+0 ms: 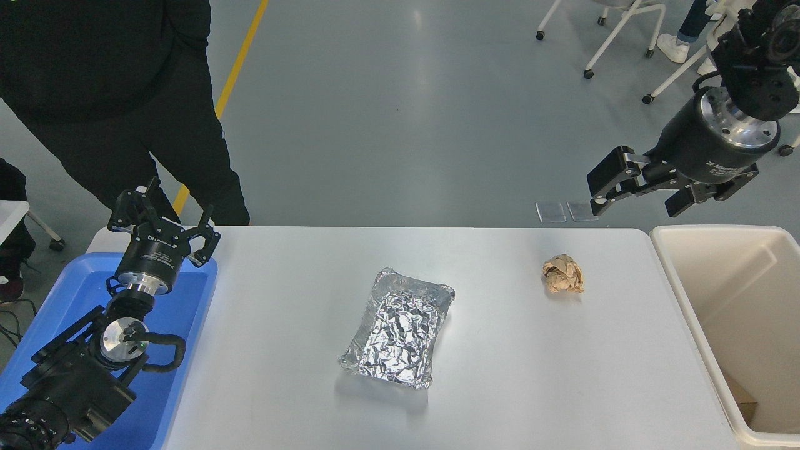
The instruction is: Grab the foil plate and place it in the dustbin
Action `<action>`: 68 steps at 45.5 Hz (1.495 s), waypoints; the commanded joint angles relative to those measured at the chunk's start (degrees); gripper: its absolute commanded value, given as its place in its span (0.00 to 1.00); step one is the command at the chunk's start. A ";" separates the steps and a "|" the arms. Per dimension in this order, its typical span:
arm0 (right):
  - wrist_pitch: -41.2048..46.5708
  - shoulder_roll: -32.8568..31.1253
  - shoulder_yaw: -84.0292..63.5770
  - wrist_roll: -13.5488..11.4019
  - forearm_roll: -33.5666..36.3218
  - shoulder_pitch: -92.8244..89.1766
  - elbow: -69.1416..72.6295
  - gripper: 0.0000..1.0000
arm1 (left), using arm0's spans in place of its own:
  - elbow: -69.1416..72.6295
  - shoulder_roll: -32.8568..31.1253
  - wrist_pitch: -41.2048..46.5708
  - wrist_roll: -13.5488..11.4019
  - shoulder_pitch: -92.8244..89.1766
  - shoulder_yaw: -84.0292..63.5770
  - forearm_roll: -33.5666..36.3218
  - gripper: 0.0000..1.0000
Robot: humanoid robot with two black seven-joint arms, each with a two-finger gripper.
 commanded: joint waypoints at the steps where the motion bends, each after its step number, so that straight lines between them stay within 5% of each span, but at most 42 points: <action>1: 0.00 0.09 0.07 0.02 0.00 -0.02 0.00 1.00 | 0.00 0.00 0.00 0.00 0.00 0.00 -0.09 0.99; 68: 0.00 -0.26 -0.89 0.28 2.98 -0.46 -0.79 1.00 | 0.00 0.00 0.00 0.00 0.00 0.00 0.00 0.99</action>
